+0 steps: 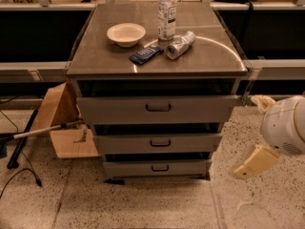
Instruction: Open bottom drawer
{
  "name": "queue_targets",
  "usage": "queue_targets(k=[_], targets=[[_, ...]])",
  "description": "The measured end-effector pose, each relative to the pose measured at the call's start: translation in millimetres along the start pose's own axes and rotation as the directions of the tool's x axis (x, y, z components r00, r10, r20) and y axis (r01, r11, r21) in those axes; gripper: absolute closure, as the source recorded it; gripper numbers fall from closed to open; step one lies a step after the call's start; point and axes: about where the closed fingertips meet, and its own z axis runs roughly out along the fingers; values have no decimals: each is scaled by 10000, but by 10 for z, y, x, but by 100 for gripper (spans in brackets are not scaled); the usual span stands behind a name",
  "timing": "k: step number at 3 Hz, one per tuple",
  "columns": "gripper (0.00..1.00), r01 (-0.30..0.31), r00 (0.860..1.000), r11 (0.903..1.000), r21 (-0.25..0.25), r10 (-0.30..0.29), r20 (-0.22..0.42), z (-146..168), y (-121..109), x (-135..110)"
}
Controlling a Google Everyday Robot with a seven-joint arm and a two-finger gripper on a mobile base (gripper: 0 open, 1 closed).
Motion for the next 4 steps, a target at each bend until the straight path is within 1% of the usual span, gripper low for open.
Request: queue_targets(k=[1,4], targets=[[0,-225,9997,9995,-224,225,-22,241,95,174],[0,-635,9942,9966,-528,586,-900,1049,415,750]])
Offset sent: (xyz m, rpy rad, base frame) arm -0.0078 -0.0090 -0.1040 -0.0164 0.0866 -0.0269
